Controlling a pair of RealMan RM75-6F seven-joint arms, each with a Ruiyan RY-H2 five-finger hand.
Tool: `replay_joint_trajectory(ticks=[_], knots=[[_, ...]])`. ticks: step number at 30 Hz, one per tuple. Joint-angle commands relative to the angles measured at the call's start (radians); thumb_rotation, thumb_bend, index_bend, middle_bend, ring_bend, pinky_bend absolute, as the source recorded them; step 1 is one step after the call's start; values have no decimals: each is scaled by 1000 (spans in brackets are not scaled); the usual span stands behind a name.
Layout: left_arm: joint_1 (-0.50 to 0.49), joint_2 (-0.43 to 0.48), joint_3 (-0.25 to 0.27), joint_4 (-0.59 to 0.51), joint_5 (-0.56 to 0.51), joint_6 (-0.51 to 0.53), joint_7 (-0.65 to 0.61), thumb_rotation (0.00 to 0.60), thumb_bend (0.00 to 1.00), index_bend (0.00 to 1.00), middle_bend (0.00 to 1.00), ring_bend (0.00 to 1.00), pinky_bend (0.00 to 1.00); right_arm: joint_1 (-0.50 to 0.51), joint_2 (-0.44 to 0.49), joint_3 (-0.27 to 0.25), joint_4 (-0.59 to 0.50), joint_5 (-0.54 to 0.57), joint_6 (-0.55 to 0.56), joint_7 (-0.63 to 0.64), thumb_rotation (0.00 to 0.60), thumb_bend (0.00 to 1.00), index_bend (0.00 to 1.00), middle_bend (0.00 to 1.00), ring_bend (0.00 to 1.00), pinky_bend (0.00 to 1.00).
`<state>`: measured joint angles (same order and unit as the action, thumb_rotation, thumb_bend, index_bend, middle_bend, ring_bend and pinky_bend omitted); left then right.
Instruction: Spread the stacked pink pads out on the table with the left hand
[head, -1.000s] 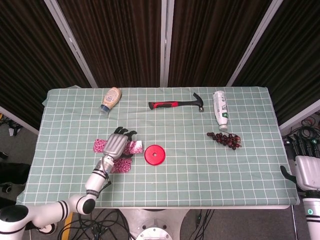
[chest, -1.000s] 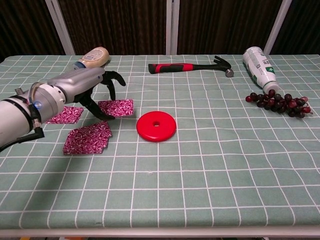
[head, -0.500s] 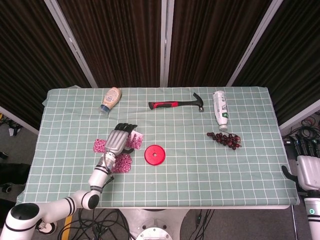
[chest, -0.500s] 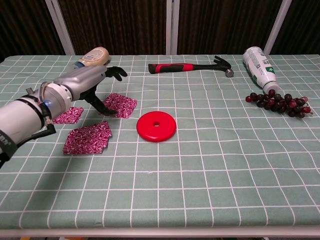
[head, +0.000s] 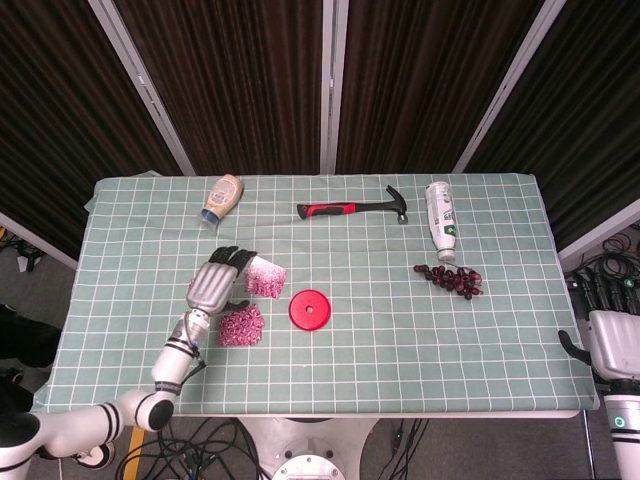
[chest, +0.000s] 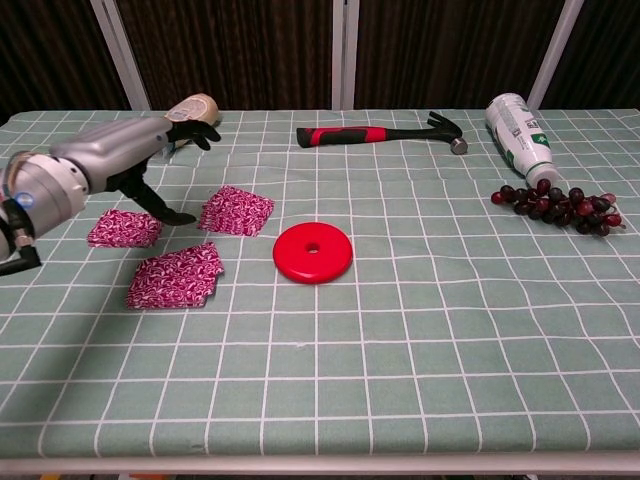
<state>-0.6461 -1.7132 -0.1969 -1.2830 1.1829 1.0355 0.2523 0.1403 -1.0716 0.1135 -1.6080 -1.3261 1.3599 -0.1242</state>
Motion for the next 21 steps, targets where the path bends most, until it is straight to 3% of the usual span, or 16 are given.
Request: replay_joint_trajectory(ticks=[1, 11, 21], knots=[[69, 115, 47, -115, 19, 54, 10, 600, 157, 133, 161, 72, 121, 3, -3, -1, -1, -8, 1, -3, 600, 202, 0, 0, 0, 0], [227, 335, 148, -282, 99, 211, -22, 600, 148, 133, 161, 54, 121, 7, -23, -5, -17, -48, 29, -21, 600, 202, 0, 0, 0, 0], [378, 428, 207, -246, 149, 379, -55, 600, 147, 133, 161, 45, 108, 12, -47, -21, 10, -75, 21, -16, 600, 202, 0, 0, 0, 0]])
